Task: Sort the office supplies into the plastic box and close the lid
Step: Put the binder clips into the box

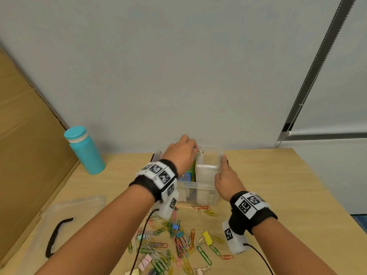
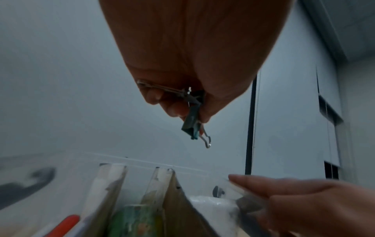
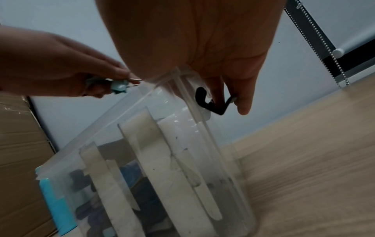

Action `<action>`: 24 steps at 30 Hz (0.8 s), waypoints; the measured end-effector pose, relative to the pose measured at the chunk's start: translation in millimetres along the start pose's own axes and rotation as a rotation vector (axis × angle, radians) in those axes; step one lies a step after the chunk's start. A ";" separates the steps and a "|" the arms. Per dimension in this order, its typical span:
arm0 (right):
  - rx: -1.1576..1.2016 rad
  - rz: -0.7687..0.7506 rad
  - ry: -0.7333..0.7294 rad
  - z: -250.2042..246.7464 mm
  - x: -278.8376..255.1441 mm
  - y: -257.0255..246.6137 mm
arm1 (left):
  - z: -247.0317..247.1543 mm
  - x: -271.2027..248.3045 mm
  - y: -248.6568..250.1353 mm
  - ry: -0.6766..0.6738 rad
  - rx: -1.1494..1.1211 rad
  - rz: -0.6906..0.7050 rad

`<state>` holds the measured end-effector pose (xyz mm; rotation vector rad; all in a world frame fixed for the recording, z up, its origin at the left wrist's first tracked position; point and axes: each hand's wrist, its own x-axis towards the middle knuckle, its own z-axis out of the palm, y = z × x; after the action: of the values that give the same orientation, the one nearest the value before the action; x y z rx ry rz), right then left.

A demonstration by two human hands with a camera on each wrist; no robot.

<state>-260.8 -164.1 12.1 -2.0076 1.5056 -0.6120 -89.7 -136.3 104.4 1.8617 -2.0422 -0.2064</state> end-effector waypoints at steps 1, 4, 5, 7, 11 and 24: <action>-0.002 0.000 0.000 0.2 -0.8 0.1 | 4.5 14.3 4.9 -0.032 0.043 0.013; -0.001 -0.003 -0.003 0.0 -3.2 -0.3 | 17.7 52.8 15.3 -0.133 0.188 0.046; 0.004 -0.005 -0.003 0.1 -3.4 -0.3 | 21.1 62.0 18.5 -0.171 0.235 0.044; 0.012 -0.007 -0.003 1.0 -3.3 0.8 | 26.9 75.9 24.6 -0.252 0.317 0.011; 0.033 0.006 -0.014 2.8 -1.8 3.2 | 40.1 90.3 28.0 -0.347 0.230 -0.063; 0.026 0.031 -0.051 0.7 -2.3 1.9 | 7.8 20.4 -1.8 0.000 -0.228 -0.013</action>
<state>-262.4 -162.2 10.3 -1.9625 1.4883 -0.5611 -92.1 -157.6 100.0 1.7346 -1.9180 -0.4242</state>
